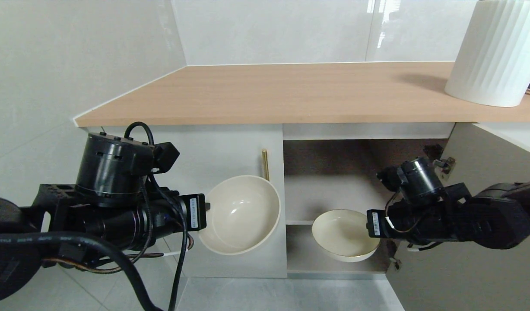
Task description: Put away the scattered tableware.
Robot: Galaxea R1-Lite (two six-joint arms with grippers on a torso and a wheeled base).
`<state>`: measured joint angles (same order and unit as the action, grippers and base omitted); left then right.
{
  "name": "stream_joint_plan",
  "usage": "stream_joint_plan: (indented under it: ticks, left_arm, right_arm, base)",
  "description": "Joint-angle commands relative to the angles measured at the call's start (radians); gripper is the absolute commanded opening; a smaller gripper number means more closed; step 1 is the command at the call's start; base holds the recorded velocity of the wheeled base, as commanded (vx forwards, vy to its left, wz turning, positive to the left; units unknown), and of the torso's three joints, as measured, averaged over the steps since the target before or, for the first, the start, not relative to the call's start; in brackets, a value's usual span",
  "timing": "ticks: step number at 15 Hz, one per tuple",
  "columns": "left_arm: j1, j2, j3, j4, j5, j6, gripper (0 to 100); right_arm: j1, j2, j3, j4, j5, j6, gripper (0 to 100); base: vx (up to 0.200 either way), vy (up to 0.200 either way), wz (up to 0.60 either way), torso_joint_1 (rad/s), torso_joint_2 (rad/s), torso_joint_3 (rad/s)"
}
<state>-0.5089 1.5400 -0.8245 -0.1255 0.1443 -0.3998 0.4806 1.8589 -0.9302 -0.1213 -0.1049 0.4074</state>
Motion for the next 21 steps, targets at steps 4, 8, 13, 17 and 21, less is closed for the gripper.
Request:
stream_joint_plan:
  ticks: [4,8,13,17,21]
  left_arm:
    - [0.001,0.0,-0.001,0.0,0.001,-0.001,0]
    - [0.0,0.003,-0.001,0.0,0.001,0.001,0]
    - [0.001,0.003,-0.004,-0.005,0.001,0.001,0]
    - [0.0,0.023,-0.004,-0.005,0.003,0.001,0]
    - [-0.002,0.023,-0.004,-0.006,0.003,0.001,0]
  right_arm:
    - [-0.004,0.322,-0.137,-0.189,-0.102,0.053,0]
    - [-0.057,0.427,-0.223,-0.255,-0.145,0.085,0]
    - [-0.097,0.546,-0.351,-0.251,-0.263,0.085,0]
    - [-0.134,0.595,-0.421,-0.248,-0.3,0.085,0]
    - [-0.149,0.64,-0.49,-0.25,-0.401,0.09,0]
  base:
    - [0.0,0.0,0.0,0.0,0.0,0.0]
    - [0.0,0.0,0.0,0.0,0.0,0.0]
    - [0.0,0.0,0.0,0.0,0.0,0.0]
    - [0.0,0.0,0.0,0.0,0.0,0.0]
    - [0.0,0.0,0.0,0.0,0.0,0.0]
